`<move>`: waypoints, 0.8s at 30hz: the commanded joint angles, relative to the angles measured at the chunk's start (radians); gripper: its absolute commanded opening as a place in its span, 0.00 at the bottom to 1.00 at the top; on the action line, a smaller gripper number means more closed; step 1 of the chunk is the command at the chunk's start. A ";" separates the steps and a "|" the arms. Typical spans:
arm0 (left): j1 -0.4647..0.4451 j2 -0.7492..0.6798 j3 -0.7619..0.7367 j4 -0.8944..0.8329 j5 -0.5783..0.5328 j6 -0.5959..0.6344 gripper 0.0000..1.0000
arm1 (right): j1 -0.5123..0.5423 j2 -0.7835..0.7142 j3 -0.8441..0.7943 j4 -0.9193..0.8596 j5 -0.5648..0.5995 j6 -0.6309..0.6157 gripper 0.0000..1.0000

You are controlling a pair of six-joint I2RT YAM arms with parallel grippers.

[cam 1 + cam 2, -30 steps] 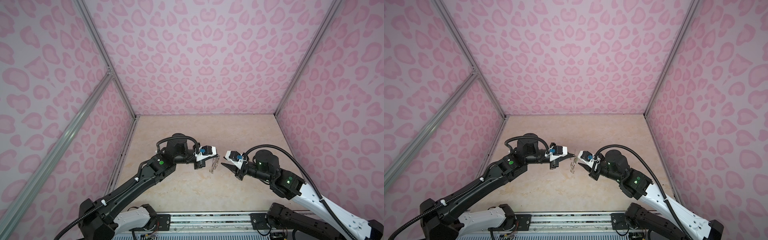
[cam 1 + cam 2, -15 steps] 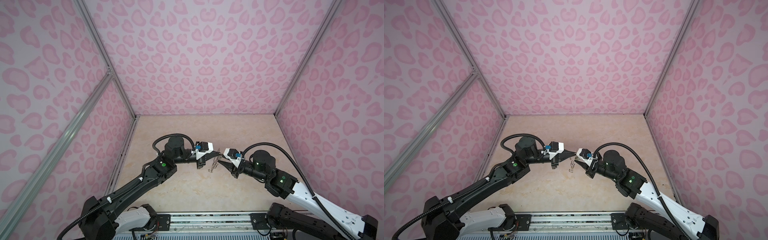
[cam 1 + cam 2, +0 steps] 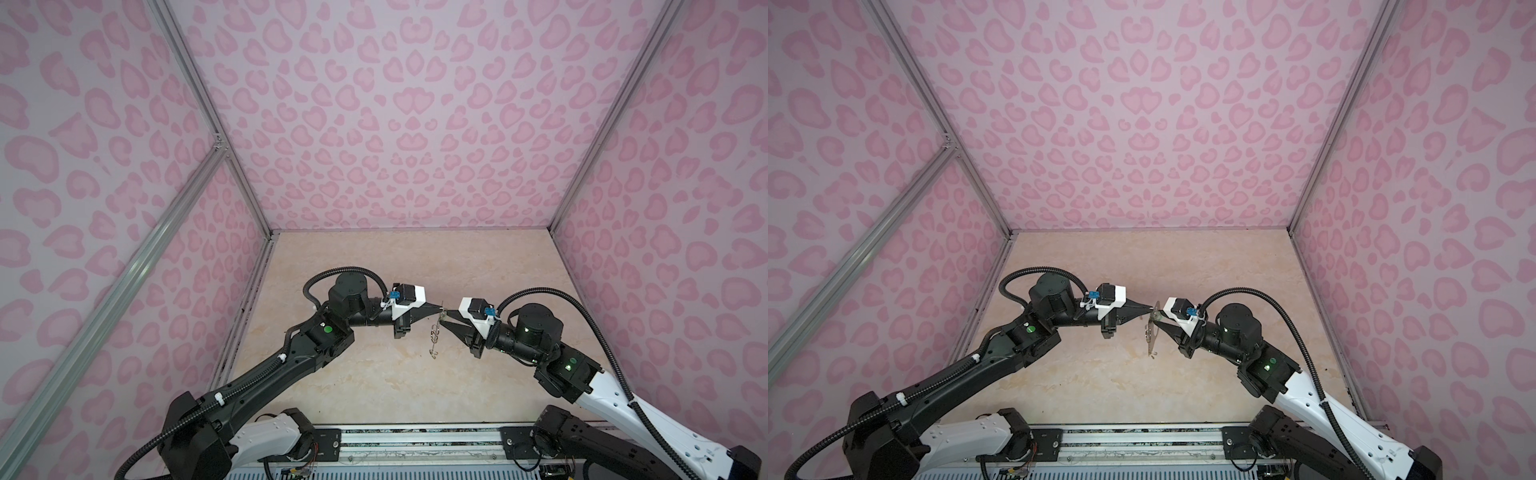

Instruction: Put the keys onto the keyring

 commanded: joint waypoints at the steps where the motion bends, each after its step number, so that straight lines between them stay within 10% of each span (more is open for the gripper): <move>1: 0.002 0.001 0.015 0.023 0.033 0.006 0.03 | -0.011 -0.002 -0.010 0.073 -0.081 0.038 0.27; 14: 0.001 0.003 0.034 -0.021 0.059 0.028 0.03 | -0.037 0.020 0.007 0.059 -0.147 0.031 0.28; 24: 0.001 0.000 0.033 -0.035 0.043 0.041 0.03 | -0.036 0.051 0.024 0.067 -0.170 0.062 0.08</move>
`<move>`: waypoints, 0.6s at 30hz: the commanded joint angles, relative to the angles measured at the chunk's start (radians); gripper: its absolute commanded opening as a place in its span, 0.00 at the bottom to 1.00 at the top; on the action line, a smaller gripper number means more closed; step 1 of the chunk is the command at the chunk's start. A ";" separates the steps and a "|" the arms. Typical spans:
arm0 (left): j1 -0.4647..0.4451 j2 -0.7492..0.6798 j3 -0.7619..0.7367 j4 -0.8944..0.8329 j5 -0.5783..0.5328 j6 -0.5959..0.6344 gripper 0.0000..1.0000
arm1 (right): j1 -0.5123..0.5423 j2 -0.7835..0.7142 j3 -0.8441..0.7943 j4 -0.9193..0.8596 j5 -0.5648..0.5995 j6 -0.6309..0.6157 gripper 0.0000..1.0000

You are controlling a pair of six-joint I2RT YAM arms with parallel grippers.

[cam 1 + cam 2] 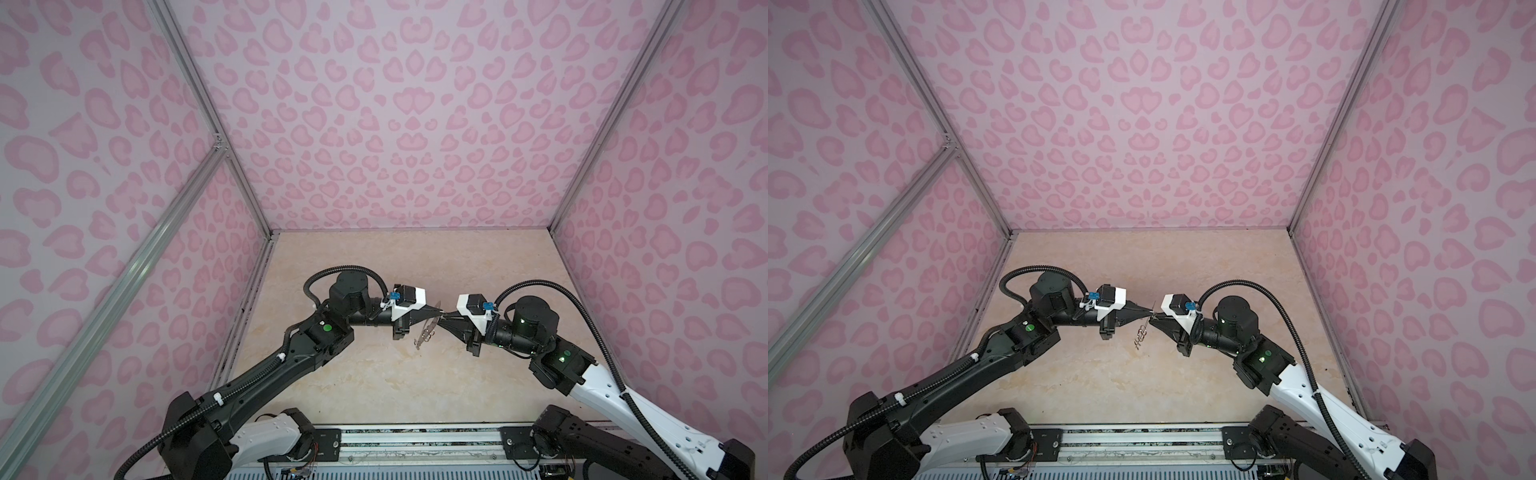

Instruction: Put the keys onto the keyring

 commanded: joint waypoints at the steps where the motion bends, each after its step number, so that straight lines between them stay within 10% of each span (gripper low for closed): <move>1: 0.002 -0.004 0.014 0.009 -0.005 0.017 0.03 | 0.000 -0.016 -0.002 0.021 -0.009 0.013 0.04; 18: 0.003 -0.033 0.026 -0.141 -0.078 0.135 0.03 | 0.000 -0.033 0.084 -0.154 0.018 -0.055 0.00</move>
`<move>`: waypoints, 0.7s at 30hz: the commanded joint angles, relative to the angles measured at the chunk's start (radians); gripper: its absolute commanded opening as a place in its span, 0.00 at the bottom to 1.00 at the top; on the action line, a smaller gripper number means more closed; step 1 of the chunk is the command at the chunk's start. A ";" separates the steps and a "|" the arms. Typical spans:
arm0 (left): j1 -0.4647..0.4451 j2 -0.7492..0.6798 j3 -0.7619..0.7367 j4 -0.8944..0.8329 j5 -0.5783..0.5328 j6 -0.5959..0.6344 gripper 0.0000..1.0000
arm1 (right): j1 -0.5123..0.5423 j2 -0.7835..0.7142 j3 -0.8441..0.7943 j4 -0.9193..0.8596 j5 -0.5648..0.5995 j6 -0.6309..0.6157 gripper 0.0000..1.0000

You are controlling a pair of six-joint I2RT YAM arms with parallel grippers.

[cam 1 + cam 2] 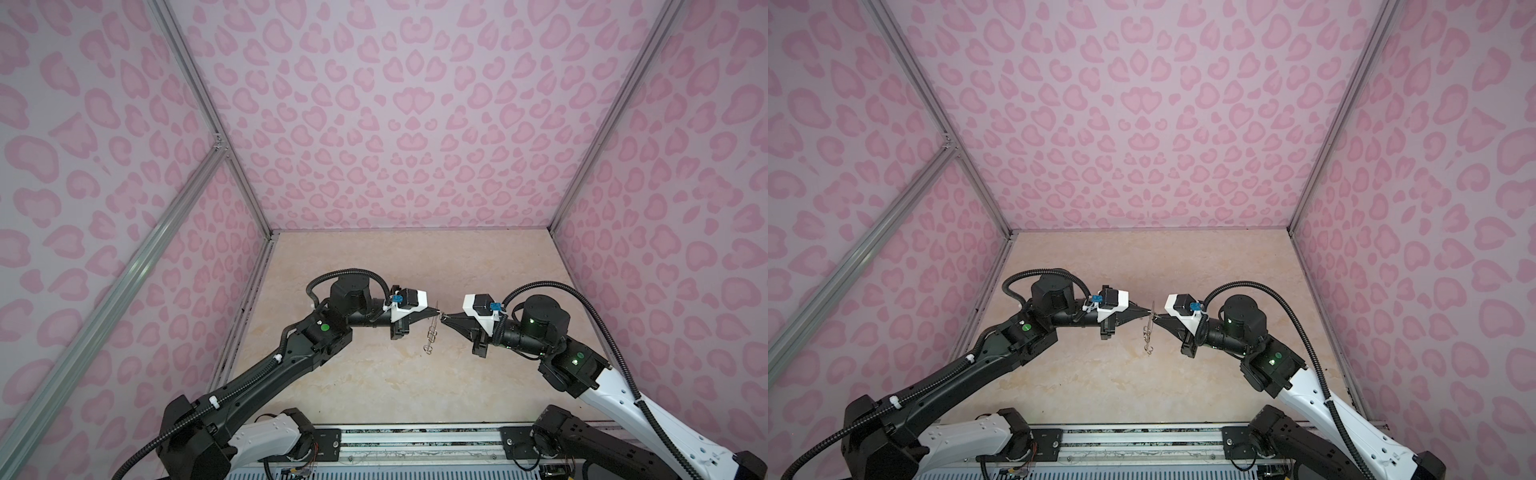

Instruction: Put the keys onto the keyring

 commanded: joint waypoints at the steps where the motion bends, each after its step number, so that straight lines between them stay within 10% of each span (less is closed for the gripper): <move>1: 0.001 -0.017 0.005 -0.009 -0.011 0.029 0.03 | 0.000 0.008 0.019 -0.040 0.016 -0.026 0.00; 21: 0.001 -0.042 -0.029 0.000 -0.034 0.040 0.03 | 0.002 0.108 0.191 -0.287 0.000 -0.121 0.00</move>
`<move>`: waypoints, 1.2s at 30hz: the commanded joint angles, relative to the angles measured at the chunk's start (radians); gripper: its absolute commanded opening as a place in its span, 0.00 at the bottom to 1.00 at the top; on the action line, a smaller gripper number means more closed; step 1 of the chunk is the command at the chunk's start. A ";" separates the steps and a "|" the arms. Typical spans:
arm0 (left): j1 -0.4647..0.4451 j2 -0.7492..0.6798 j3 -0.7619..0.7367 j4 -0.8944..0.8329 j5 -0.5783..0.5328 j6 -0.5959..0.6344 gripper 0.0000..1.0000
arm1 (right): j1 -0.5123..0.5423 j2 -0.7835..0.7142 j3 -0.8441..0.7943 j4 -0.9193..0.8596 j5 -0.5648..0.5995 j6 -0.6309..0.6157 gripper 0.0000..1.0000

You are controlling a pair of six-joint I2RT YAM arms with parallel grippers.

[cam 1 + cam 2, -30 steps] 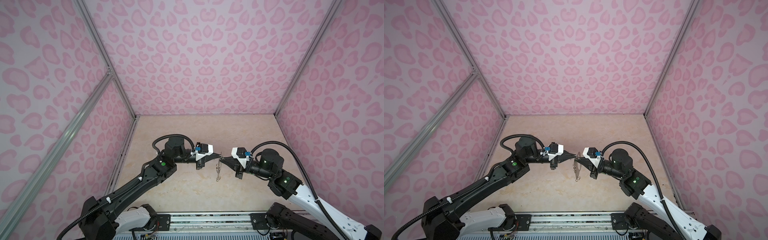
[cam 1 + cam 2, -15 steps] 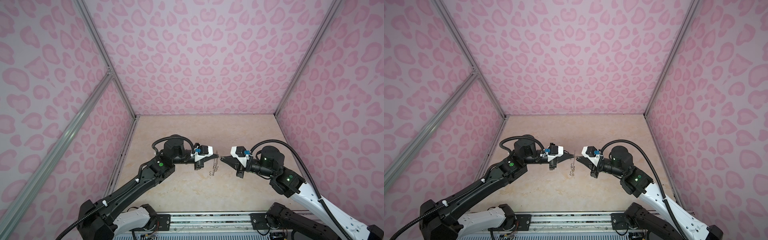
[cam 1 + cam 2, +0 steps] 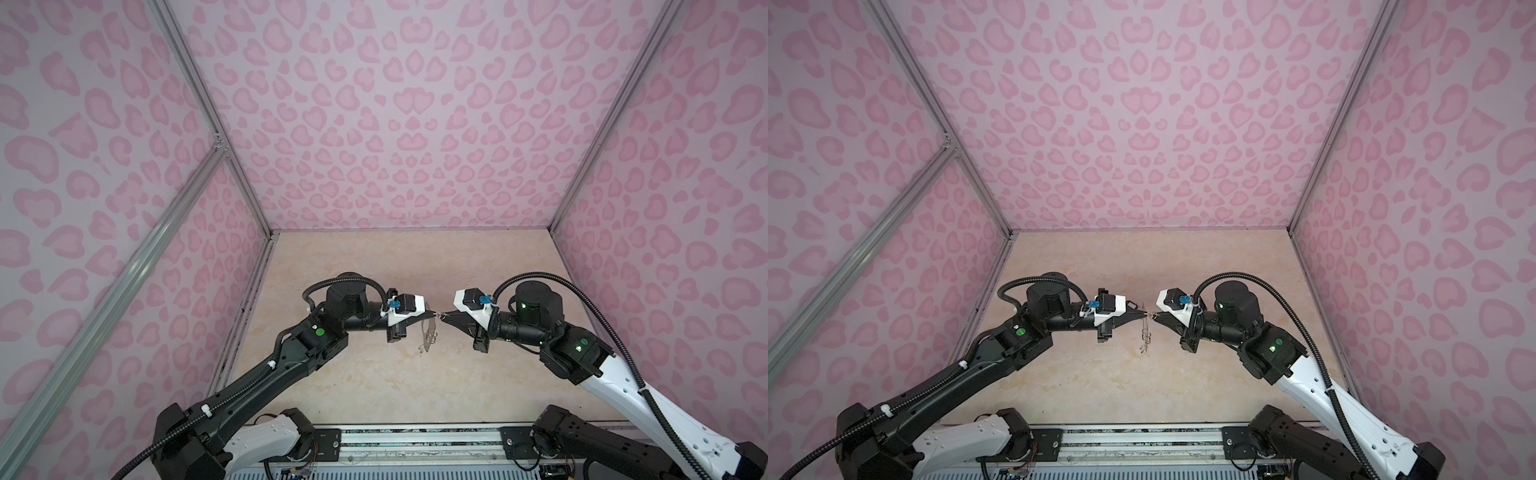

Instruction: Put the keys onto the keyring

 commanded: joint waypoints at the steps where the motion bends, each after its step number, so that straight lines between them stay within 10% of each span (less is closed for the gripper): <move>1: 0.002 -0.003 -0.007 0.027 0.000 0.008 0.03 | 0.002 0.019 0.023 -0.037 -0.022 -0.012 0.00; 36: 0.025 -0.039 -0.136 0.241 -0.029 -0.064 0.03 | 0.160 0.351 0.577 -0.746 0.301 -0.256 0.00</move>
